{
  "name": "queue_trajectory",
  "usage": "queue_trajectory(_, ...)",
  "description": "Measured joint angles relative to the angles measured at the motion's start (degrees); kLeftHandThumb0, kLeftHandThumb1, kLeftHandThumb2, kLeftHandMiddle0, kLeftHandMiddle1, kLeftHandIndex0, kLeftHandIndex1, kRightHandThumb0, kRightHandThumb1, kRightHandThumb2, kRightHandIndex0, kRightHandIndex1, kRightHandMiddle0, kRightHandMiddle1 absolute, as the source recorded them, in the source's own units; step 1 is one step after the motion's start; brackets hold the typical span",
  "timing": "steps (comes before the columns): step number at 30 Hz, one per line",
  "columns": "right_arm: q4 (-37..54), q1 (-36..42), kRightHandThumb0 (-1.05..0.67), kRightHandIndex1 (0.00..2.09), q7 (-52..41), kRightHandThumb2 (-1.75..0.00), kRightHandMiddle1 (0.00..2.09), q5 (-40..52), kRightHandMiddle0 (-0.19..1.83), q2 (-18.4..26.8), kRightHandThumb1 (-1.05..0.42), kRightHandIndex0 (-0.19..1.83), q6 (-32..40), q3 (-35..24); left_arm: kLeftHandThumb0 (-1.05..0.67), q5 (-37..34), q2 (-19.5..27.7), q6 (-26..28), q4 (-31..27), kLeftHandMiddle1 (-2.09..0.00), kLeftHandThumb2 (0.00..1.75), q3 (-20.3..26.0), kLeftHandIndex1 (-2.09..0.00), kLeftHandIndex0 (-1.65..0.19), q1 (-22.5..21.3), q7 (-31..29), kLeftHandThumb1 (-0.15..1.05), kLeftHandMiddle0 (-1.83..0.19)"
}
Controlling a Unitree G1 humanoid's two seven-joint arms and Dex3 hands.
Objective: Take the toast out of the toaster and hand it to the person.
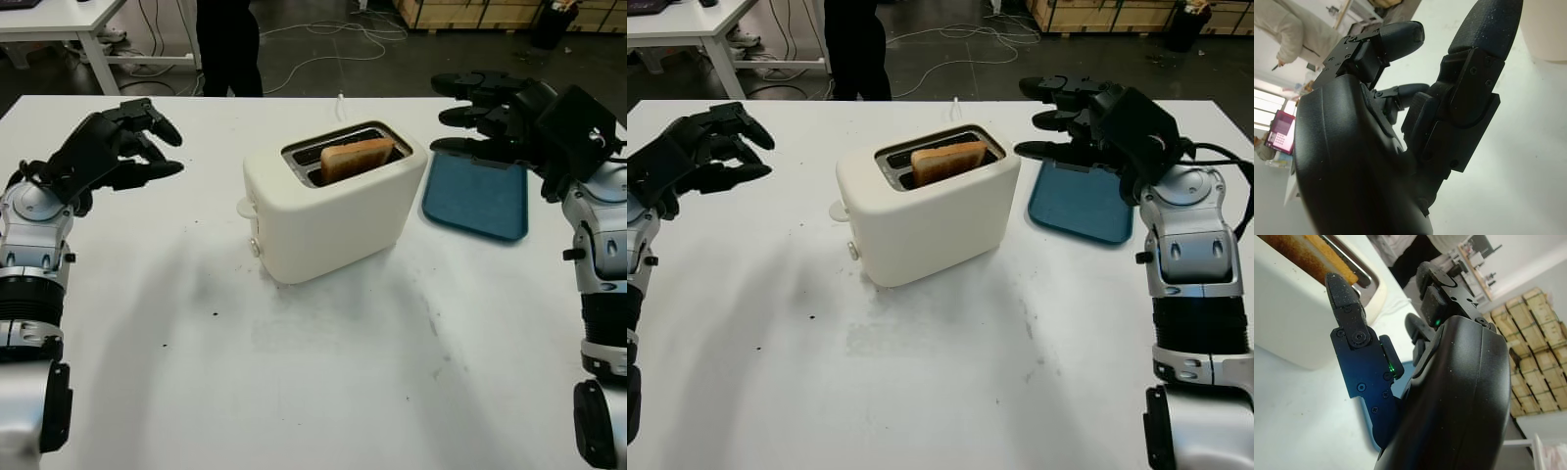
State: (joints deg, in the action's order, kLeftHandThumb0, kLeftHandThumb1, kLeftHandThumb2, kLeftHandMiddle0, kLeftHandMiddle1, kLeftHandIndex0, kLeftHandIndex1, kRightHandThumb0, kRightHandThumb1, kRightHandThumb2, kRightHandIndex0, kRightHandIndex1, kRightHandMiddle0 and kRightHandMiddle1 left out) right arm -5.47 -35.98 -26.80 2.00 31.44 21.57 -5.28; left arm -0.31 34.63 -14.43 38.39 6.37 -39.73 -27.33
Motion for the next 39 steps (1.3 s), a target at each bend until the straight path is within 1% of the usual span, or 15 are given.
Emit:
queue_trajectory(2, -0.60, -0.15, -0.50, 0.69, -0.21, 0.00, 0.01, -0.02, 0.51, 0.01, -0.74, 0.18, -1.49, 0.00, -1.05, 0.01, 0.00, 0.00, 0.00, -1.59, 0.00, 0.00, -1.47, -0.39, 0.00, 0.01, 0.83, -0.35)
queue_trajectory(5, -1.54, -1.43, -0.44, 0.71, -0.59, 0.00, 0.03, -0.15, 0.55, 0.13, -0.72, 0.24, -3.16, 0.03, -1.05, 0.00, 0.00, 0.00, -0.04, -1.58, 0.00, 0.00, -1.46, -0.40, 0.00, 0.01, 0.82, -0.36)
queue_trajectory(7, -1.99, -3.29, -0.40, 0.72, -0.55, 0.00, 0.07, -0.64, 0.62, 0.53, -0.69, 0.32, -3.64, 0.24, -1.05, -0.01, 0.00, 0.00, -0.04, -1.58, 0.00, 0.00, -1.46, -0.40, 0.00, -0.14, 0.82, -0.35)
queue_trajectory(9, -2.90, -5.97, -0.38, 0.71, -0.49, 0.00, 0.08, -1.84, 0.67, 1.24, -0.68, 0.38, -5.30, 0.72, -1.05, -0.01, 0.00, 0.00, -0.04, -1.58, 0.00, 0.00, -1.46, -0.40, 0.00, -0.25, 0.83, -0.35)
queue_trajectory(12, -5.56, -11.19, -0.26, 0.73, -0.55, -0.01, 0.11, -2.68, 0.74, 1.84, -0.63, 0.48, -8.48, 1.39, -1.05, 0.03, 0.01, -0.01, -0.06, -1.58, 0.00, 0.00, -1.46, -0.40, 0.00, -0.20, 0.83, -0.35)
queue_trajectory(13, -6.87, -13.05, -0.20, 0.74, -0.63, -0.01, 0.13, -2.94, 0.77, 1.87, -0.61, 0.52, -10.11, 1.69, -1.05, 0.05, 0.01, -0.02, -0.07, -1.58, 0.00, 0.00, -1.46, -0.40, 0.00, -0.18, 0.83, -0.35)
queue_trajectory(15, -10.21, -16.77, -0.16, 0.77, -0.89, -0.01, 0.15, -3.86, 0.82, 2.02, -0.58, 0.59, -14.70, 3.01, -1.05, 0.07, 0.01, -0.02, -0.07, -1.58, 0.00, -0.01, -1.46, -0.39, 0.00, -0.12, 0.84, -0.36)
queue_trajectory(16, -12.27, -18.41, -0.18, 0.75, -1.15, 0.00, 0.17, -5.00, 0.88, 2.14, -0.56, 0.67, -17.56, 3.95, -1.05, 0.07, 0.01, -0.03, -0.06, -1.58, 0.00, -0.01, -1.46, -0.39, 0.00, -0.11, 0.83, -0.35)
queue_trajectory(19, -18.28, -23.50, -0.23, 0.65, -1.65, 0.00, 0.17, -8.41, 0.94, 2.21, -0.53, 0.79, -23.48, 7.19, -1.05, 0.05, 0.00, -0.02, -0.08, -1.59, 0.00, -0.01, -1.47, -0.38, 0.00, -0.14, 0.83, -0.35)
queue_trajectory(24, -26.31, -28.75, -0.23, 0.61, -2.69, 0.00, 0.15, -11.95, 0.95, 1.14, -0.50, 0.83, -28.96, 11.44, -1.05, 0.02, 0.00, -0.03, -0.02, -1.59, 0.00, 0.01, -1.47, -0.38, 0.00, -0.23, 0.82, -0.34)
queue_trajectory(25, -27.58, -29.17, -0.36, 0.62, -2.66, -0.01, 0.15, -12.88, 0.96, 0.86, -0.51, 0.85, -30.03, 12.48, -1.05, 0.01, 0.00, -0.03, -0.04, -1.59, 0.00, 0.01, -1.47, -0.39, 0.00, -0.24, 0.82, -0.35)
queue_trajectory(27, -29.23, -29.36, -0.46, 0.60, -2.13, -0.01, 0.14, -16.24, 0.96, 0.63, -0.53, 0.85, -32.18, 14.83, -1.05, 0.01, 0.00, -0.02, -0.04, -1.59, 0.00, 0.02, -1.47, -0.39, 0.00, -0.24, 0.82, -0.35)
queue_trajectory(31, -29.93, -29.36, -0.44, 0.56, -2.22, -0.02, 0.11, -18.93, 0.93, -0.11, -0.57, 0.82, -34.92, 17.55, -1.05, 0.01, 0.00, -0.03, -0.03, -1.60, 0.00, 0.02, -1.48, -0.37, 0.00, -0.24, 0.83, -0.33)
queue_trajectory(37, -28.66, -29.36, -0.33, 0.58, -5.06, -0.01, 0.10, -20.57, 0.93, -0.94, -0.59, 0.81, -34.92, 19.39, -1.05, -0.01, 0.00, -0.03, 0.15, -1.59, 0.00, 0.02, -1.47, -0.37, 0.00, -0.65, 0.82, -0.35)
queue_trajectory(39, -27.76, -29.36, -0.33, 0.59, -5.69, -0.01, 0.10, -20.76, 0.94, -1.14, -0.59, 0.82, -34.96, 19.61, -1.05, -0.01, 0.00, -0.03, 0.20, -1.58, 0.00, 0.02, -1.48, -0.38, 0.00, -0.66, 0.82, -0.35)
